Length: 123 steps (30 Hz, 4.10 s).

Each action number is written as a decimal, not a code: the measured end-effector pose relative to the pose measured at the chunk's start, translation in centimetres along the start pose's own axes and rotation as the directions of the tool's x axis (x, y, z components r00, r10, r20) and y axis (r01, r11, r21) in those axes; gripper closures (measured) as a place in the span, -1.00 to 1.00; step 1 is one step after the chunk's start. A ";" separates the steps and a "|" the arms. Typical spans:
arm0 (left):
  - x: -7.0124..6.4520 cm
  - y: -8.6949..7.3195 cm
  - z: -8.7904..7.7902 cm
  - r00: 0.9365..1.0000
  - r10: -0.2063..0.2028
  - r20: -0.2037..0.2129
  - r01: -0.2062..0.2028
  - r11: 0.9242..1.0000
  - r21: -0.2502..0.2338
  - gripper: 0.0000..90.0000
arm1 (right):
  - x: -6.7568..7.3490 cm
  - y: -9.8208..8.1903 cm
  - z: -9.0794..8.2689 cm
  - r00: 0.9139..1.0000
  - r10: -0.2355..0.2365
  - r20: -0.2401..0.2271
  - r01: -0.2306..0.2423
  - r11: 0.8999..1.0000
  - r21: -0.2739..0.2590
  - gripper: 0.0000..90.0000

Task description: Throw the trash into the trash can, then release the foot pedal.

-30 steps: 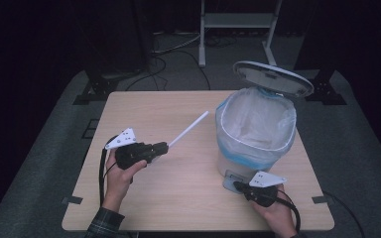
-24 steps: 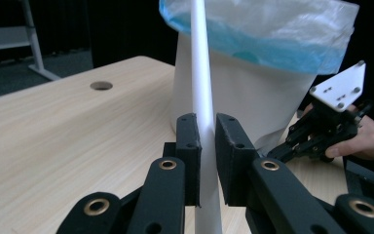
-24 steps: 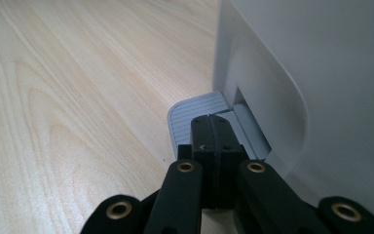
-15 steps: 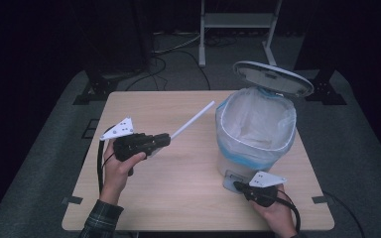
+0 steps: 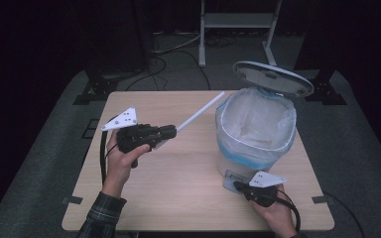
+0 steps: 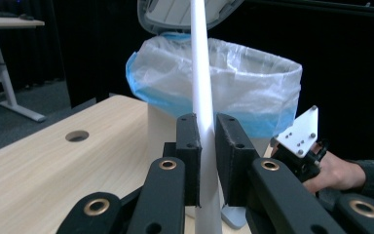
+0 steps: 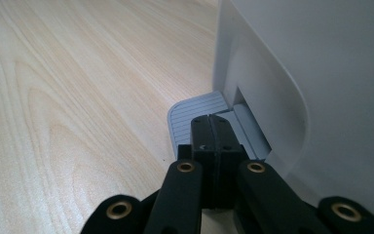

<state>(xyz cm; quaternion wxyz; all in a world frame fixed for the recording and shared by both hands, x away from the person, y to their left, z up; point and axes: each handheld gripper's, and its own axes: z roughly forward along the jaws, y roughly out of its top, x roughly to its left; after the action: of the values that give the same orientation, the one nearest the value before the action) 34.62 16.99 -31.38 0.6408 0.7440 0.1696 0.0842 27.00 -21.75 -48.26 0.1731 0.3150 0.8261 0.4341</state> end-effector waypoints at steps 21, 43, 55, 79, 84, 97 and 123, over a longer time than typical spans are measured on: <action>-0.2 2.7 3.1 0.997 0.039 0.065 -0.038 0.999 -0.014 0.80 | 0.0 0.0 0.1 1.000 0.031 0.005 -0.031 0.999 0.008 1.00; -0.4 5.3 6.7 0.990 0.063 0.127 -0.062 0.998 -0.017 0.79 | 0.0 0.0 0.2 0.999 0.033 0.013 -0.033 0.999 0.014 1.00; -0.8 6.1 9.3 0.984 0.074 0.161 -0.074 0.997 -0.002 0.79 | 0.1 0.0 0.2 0.999 0.035 0.012 -0.035 0.999 0.016 1.00; -0.7 6.5 12.1 0.982 0.073 0.173 -0.077 0.997 0.017 0.77 | 0.0 0.0 0.2 1.000 0.026 0.012 -0.026 1.000 0.011 1.00; -0.6 6.5 12.2 0.983 0.071 0.169 -0.075 0.997 0.018 0.77 | 0.0 0.1 0.2 1.000 0.025 0.012 -0.025 1.000 0.011 1.00; -0.7 6.9 12.0 0.985 0.082 0.154 -0.084 0.996 0.003 0.73 | 0.0 0.0 0.2 1.000 0.024 0.012 -0.024 1.000 0.012 1.00; -0.4 4.7 7.0 0.997 0.079 0.022 -0.079 0.996 0.034 0.23 | 0.0 0.1 0.2 1.000 0.022 0.010 -0.022 1.000 0.011 1.00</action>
<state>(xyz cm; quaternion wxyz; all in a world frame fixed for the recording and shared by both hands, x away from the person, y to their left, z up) 37.32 9.77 -27.88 0.6256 0.7620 0.1349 0.0986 27.13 -21.64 -48.31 0.1707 0.3273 0.8240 0.4300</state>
